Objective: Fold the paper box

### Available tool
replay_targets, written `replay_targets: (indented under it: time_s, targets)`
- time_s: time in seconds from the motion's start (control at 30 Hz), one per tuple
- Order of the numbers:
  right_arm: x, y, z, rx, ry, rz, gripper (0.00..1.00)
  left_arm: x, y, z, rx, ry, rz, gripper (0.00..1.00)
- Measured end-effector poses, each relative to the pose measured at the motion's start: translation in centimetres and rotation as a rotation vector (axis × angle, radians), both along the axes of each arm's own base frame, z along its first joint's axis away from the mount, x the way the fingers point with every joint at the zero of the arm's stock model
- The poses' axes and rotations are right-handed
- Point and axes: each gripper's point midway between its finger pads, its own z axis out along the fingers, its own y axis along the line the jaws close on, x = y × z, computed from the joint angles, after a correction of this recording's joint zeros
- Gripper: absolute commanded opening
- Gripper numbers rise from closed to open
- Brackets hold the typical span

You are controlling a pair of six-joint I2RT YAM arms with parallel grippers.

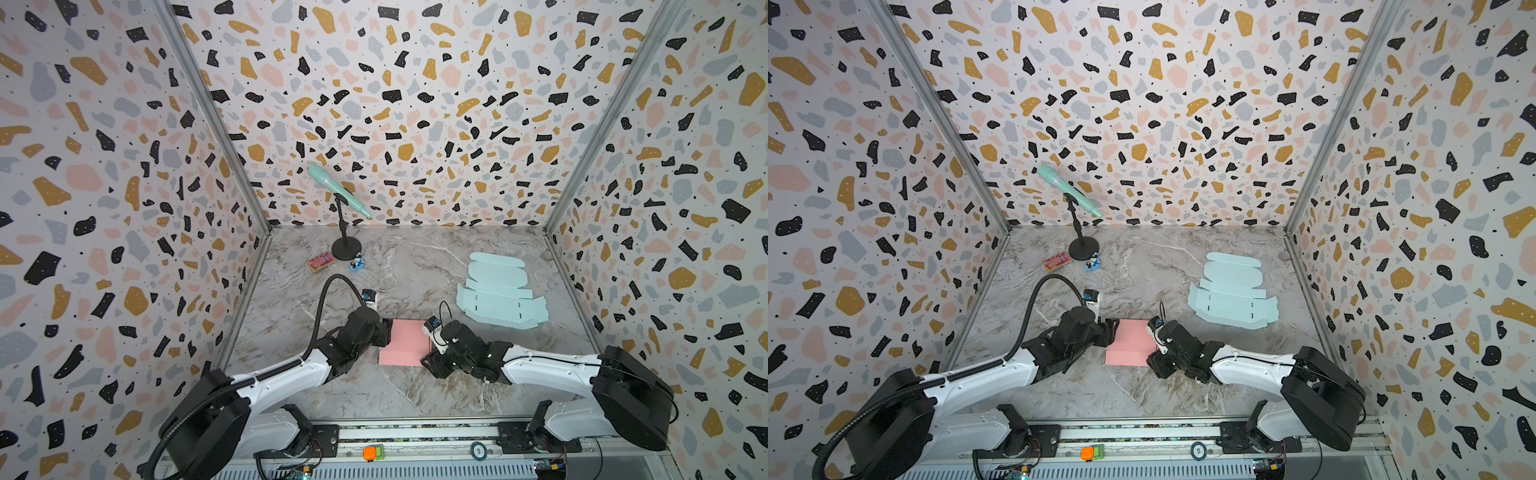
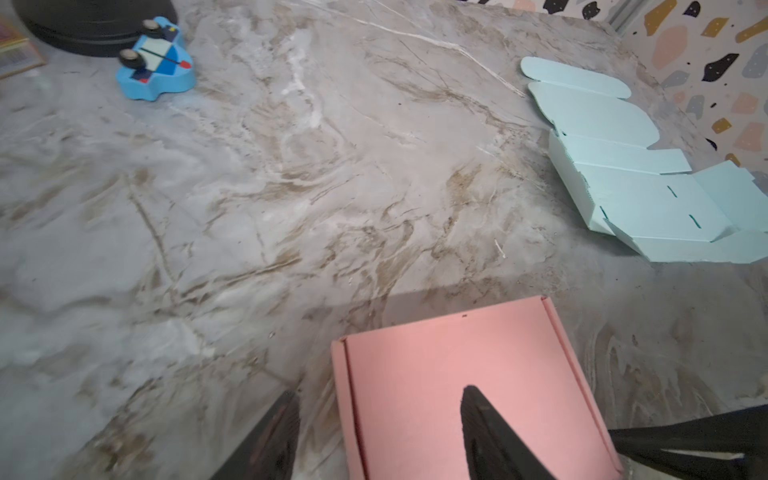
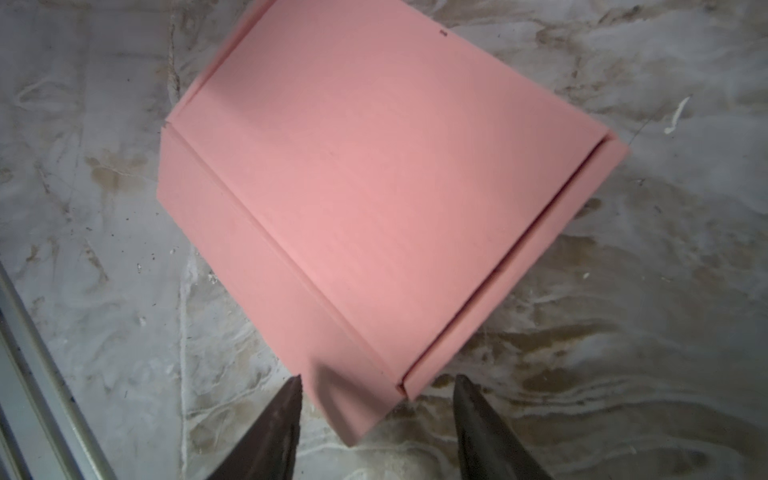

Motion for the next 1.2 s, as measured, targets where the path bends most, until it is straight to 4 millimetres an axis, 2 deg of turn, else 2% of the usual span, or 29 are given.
replay_targets:
  time_s: [0.13,0.3,0.6,0.7,0.9,1.13,1.2]
  targets:
    - [0.4,-0.5,-0.7,0.003,0.008,-0.019,0.59,1.4,-1.7,-0.8,0.013,0.008,-0.047,0.64]
    - [1.0,-0.9,-1.1,0.017,0.007,-0.039,0.59,2.0,-2.0,-3.0,0.026,0.038,-0.056,0.64]
    - [2.3,-1.3,-1.7,0.049,0.019,-0.069,0.58,2.4,-2.6,-2.5,-0.011,0.015,-0.066,0.65]
    - [2.7,-1.1,-1.9,0.060,0.018,-0.070,0.58,2.3,-2.1,-2.5,-0.010,0.012,-0.058,0.66]
    - [3.3,-0.5,-1.9,0.079,0.005,-0.066,0.57,2.4,0.0,-2.0,-0.007,-0.002,-0.006,0.66]
    - [3.3,-0.5,-1.8,0.082,0.004,-0.063,0.55,2.3,2.2,-2.8,-0.020,0.026,0.026,0.70]
    - [3.2,-0.6,-1.6,0.079,0.004,-0.061,0.54,2.3,3.6,-2.9,-0.051,0.040,0.043,0.71]
